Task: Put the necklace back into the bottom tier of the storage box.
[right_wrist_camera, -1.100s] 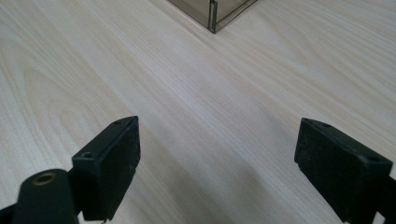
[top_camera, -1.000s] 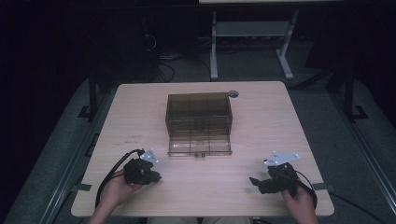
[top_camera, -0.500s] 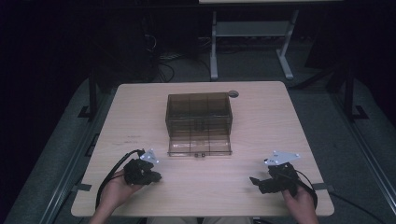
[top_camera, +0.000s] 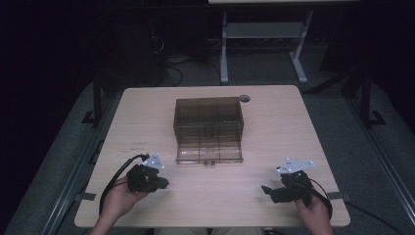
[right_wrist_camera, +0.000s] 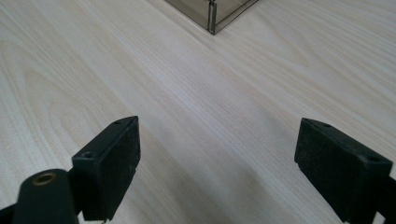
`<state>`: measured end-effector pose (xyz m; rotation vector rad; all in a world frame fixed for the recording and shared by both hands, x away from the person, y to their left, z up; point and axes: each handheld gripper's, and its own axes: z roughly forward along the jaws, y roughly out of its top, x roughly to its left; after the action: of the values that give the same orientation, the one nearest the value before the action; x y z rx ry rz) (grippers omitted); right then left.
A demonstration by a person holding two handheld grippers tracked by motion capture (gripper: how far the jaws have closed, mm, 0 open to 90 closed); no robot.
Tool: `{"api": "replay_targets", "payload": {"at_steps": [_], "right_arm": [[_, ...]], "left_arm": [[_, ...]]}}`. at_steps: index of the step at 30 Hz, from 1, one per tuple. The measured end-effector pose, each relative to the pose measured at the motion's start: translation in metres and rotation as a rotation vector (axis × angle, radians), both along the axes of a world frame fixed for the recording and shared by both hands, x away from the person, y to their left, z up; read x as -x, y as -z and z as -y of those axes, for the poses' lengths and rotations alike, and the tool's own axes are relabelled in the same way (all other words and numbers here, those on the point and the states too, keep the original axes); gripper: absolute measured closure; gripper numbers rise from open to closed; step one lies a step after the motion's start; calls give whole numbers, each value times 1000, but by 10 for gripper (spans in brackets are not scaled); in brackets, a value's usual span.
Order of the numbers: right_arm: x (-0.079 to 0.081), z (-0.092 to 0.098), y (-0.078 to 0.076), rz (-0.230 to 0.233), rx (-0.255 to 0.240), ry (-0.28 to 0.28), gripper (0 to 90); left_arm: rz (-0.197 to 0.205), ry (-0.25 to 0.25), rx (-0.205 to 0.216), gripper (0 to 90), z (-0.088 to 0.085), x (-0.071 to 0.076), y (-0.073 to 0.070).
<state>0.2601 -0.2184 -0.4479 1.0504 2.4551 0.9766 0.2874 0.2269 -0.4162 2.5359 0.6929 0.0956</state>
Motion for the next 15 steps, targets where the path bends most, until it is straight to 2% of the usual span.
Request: {"api": "replay_targets", "payload": {"at_steps": [15], "right_arm": [[0,3,-1,0,-15,22,138]], "left_arm": [[3,-2,3,834,7,-11,-12]]}}
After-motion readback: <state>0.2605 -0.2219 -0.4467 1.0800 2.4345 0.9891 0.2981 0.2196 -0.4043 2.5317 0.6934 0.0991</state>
